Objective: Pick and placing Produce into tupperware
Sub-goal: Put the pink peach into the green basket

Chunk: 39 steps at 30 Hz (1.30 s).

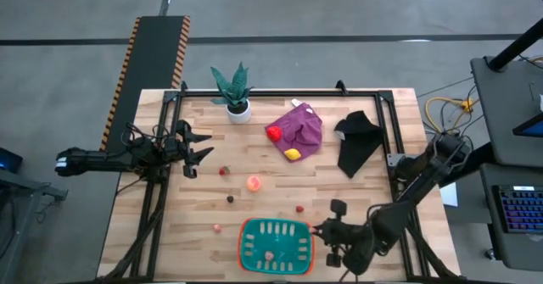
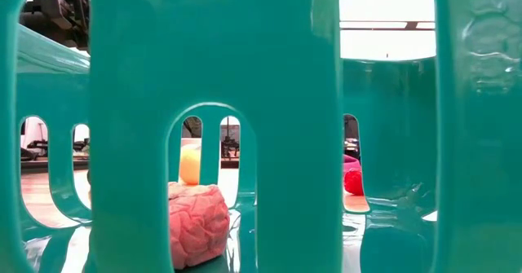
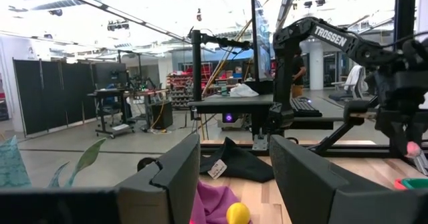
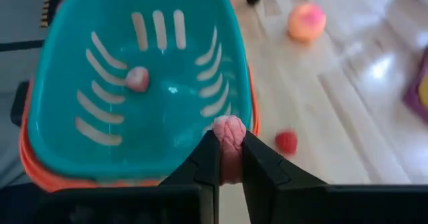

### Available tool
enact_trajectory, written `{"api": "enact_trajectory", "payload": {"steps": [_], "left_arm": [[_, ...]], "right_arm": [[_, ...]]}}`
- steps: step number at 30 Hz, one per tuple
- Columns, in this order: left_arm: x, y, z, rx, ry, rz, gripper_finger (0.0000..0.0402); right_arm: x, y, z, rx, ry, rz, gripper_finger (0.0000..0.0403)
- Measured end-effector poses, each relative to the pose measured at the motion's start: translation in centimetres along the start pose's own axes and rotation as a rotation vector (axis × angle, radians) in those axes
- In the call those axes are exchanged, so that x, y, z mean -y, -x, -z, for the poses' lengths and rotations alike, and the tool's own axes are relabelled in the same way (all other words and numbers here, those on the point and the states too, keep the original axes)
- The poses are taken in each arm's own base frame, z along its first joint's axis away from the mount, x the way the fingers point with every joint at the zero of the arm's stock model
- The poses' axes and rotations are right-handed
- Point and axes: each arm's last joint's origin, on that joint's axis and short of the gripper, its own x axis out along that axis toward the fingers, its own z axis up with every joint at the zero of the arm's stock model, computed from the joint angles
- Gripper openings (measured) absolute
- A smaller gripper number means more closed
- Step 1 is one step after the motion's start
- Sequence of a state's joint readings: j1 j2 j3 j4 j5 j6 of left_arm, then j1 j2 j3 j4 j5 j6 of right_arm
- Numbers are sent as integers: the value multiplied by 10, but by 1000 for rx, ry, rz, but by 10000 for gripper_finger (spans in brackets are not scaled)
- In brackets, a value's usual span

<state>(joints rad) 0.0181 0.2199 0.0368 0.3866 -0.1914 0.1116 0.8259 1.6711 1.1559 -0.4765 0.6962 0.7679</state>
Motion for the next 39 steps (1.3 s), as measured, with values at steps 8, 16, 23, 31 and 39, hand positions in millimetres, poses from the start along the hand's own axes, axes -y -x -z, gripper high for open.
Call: {"api": "enact_trajectory", "payload": {"steps": [8, 16, 23, 31, 39], "left_arm": [[0, 0, -1, 10, -2, -2, 169], [0, 0, -1, 8, -1, -1, 169], [0, 0, -1, 7, -1, -1, 169], [0, 0, -1, 7, 1, -1, 169], [0, 0, -1, 6, 1, -1, 169]], "right_arm": [[11, -13, -37, -83, 64, -148, 29], [29, -30, -51, -143, 82, -241, 29], [31, -41, -50, -162, 87, -282, 29], [24, -60, -39, -210, 106, -307, 39], [25, -61, -41, -193, 95, -287, 119]]}}
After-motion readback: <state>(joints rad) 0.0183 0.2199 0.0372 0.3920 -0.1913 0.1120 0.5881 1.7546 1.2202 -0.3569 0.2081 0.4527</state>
